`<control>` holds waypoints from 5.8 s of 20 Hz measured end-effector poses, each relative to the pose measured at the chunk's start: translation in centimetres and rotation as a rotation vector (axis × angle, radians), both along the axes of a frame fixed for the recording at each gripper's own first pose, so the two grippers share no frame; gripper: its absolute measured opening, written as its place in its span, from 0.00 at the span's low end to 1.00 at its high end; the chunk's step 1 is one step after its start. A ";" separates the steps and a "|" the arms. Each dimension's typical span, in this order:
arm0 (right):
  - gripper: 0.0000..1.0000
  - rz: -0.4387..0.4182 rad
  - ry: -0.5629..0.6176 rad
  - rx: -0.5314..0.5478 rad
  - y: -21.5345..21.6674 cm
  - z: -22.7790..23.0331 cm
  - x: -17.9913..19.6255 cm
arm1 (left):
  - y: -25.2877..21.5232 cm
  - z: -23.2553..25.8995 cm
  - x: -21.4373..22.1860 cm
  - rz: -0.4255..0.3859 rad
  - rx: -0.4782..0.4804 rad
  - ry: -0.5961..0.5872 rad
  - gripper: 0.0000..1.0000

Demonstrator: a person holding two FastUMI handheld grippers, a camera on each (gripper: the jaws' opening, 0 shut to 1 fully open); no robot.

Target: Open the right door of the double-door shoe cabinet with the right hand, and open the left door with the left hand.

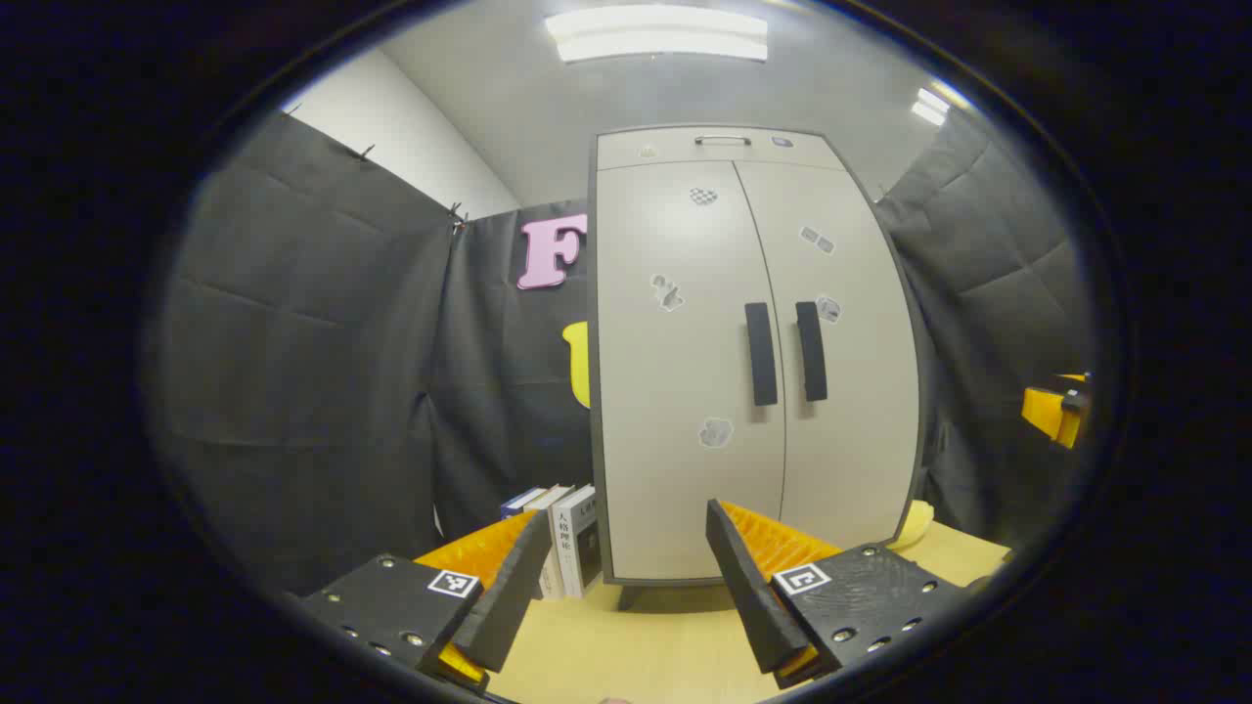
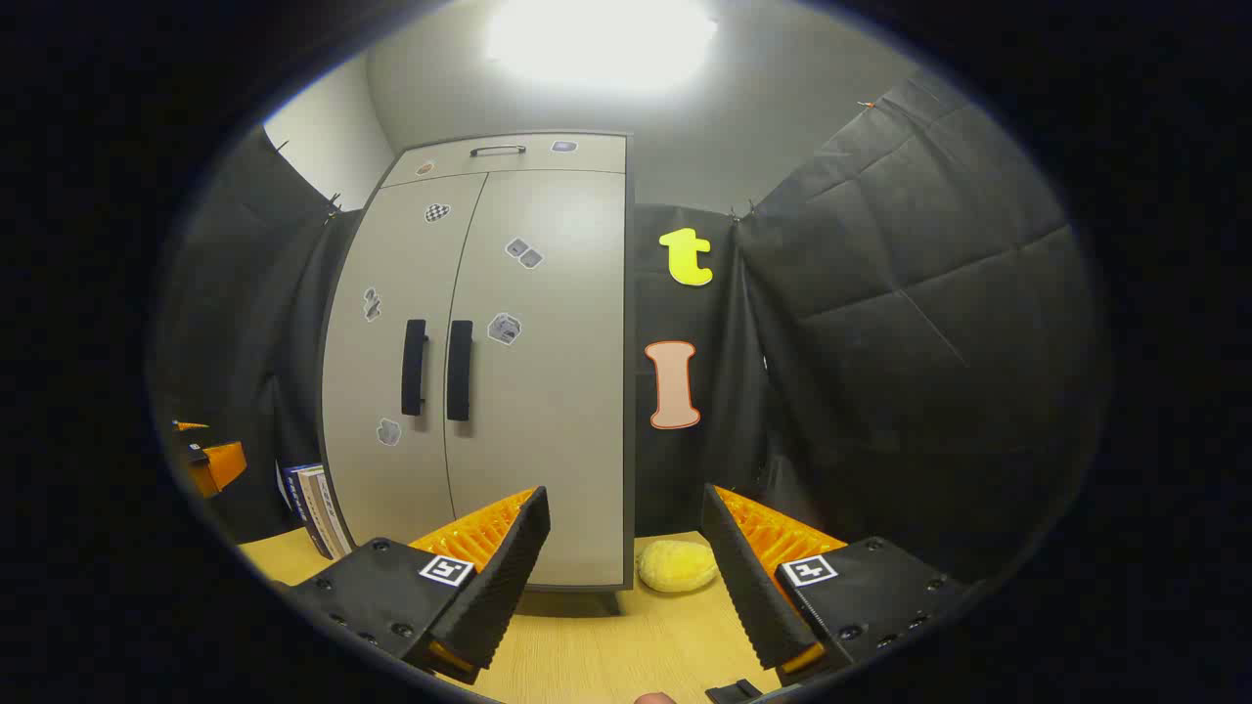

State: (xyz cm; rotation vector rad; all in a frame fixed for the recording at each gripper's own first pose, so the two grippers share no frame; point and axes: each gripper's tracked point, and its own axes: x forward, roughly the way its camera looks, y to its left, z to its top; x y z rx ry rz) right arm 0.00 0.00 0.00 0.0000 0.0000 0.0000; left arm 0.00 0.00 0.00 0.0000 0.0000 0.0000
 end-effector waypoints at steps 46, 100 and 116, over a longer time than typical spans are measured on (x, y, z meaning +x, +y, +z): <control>0.98 0.276 -0.013 0.060 13.5 7.1 12.5 | 7.0 -0.1 -4.7 0.193 0.021 0.000 0.94; 0.12 0.395 0.267 0.066 19.1 5.6 17.1 | 9.0 -0.8 -4.6 0.165 0.021 0.020 0.94; 0.15 0.453 0.286 0.074 12.4 6.1 11.2 | 0.9 0.0 -2.1 0.014 0.030 0.002 0.94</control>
